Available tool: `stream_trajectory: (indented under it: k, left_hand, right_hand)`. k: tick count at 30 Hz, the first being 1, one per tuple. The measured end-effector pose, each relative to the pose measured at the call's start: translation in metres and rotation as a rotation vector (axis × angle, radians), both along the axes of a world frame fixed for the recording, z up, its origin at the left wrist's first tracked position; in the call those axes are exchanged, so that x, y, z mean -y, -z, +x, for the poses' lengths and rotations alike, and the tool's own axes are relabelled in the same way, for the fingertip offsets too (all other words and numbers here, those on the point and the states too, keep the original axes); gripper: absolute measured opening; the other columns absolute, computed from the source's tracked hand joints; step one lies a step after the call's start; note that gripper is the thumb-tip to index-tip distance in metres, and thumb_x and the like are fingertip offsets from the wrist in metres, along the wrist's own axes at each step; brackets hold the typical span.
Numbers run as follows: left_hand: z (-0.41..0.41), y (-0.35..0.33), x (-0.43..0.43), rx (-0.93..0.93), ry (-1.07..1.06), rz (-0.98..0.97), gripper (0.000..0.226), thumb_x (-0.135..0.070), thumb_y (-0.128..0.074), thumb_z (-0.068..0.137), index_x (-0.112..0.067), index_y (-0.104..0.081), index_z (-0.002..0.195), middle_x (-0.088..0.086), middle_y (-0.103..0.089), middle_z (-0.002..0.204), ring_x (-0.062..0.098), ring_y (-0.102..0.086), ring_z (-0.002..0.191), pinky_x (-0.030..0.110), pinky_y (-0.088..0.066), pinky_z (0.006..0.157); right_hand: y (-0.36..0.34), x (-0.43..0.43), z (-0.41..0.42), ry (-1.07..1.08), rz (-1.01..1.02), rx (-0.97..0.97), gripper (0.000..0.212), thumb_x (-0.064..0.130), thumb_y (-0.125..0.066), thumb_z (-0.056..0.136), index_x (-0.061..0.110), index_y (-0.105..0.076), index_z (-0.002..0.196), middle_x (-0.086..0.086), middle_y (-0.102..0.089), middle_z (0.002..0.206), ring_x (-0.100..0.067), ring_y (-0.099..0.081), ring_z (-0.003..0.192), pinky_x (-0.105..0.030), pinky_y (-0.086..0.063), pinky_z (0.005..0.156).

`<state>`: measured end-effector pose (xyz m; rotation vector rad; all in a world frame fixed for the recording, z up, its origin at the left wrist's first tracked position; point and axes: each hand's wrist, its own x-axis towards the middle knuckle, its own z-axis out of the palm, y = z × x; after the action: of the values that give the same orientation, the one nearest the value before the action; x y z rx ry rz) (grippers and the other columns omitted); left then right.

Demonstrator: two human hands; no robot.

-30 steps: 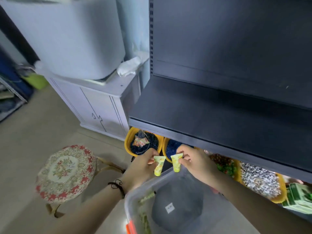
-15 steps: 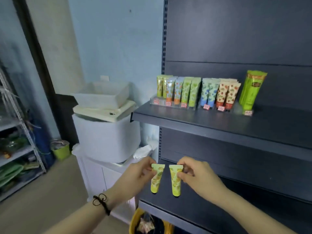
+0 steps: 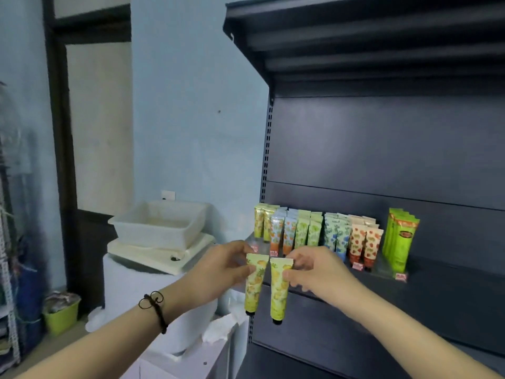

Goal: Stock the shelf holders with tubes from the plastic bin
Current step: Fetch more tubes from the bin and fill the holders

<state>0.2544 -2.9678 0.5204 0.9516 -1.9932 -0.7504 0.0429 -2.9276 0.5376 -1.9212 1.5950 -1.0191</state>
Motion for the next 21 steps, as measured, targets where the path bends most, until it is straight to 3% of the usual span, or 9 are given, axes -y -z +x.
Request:
stream_trajectory:
  k: [3,6,11,14,21]
  left_hand:
    - [0.005,-0.017,0.034,0.0,0.006,-0.003,0.011,-0.01,-0.063,0.087,-0.019,-0.059,0.088,0.004,-0.061,0.089,0.02,-0.064,0.067,0.036,-0.054,0.07]
    - [0.01,-0.031,0.069,-0.006,0.018,0.012,0.011,-0.01,-0.063,0.087,-0.02,-0.059,0.089,0.0,-0.059,0.09,0.026,-0.065,0.071,0.038,-0.055,0.074]
    - [0.016,-0.045,0.123,-0.012,0.009,0.032,0.013,-0.006,-0.063,0.087,-0.016,-0.059,0.094,0.0,-0.056,0.084,0.02,-0.062,0.069,0.031,-0.057,0.067]
    - [0.018,-0.054,0.155,-0.027,0.001,0.036,0.016,-0.005,-0.064,0.086,-0.02,-0.059,0.091,0.003,-0.058,0.083,0.017,-0.061,0.065,0.023,-0.054,0.056]
    - [0.013,-0.065,0.216,-0.055,0.001,0.064,0.015,-0.006,-0.059,0.087,-0.021,-0.059,0.084,0.003,-0.067,0.08,0.018,-0.066,0.07,0.023,-0.05,0.055]
  right_hand:
    - [-0.017,0.023,0.01,0.011,-0.012,0.023,0.01,0.008,-0.072,0.081,0.018,-0.069,0.082,-0.004,-0.069,0.073,-0.015,-0.062,0.066,-0.029,-0.05,0.06]
    - [-0.031,0.048,0.019,0.035,-0.007,0.046,0.01,0.006,-0.071,0.083,0.015,-0.067,0.086,-0.009,-0.07,0.078,-0.015,-0.062,0.067,-0.026,-0.051,0.058]
    - [-0.051,0.095,0.032,0.112,-0.007,-0.038,0.021,0.01,-0.071,0.082,0.02,-0.06,0.097,-0.008,-0.069,0.085,-0.021,-0.067,0.074,-0.037,-0.056,0.072]
    - [-0.066,0.12,0.036,0.127,-0.048,-0.118,0.018,0.011,-0.07,0.082,0.023,-0.062,0.093,-0.004,-0.069,0.08,-0.015,-0.066,0.074,-0.032,-0.056,0.071]
    - [-0.094,0.166,0.036,0.157,-0.07,-0.219,0.011,0.014,-0.073,0.081,0.018,-0.066,0.088,-0.002,-0.07,0.077,-0.011,-0.064,0.069,-0.021,-0.049,0.059]
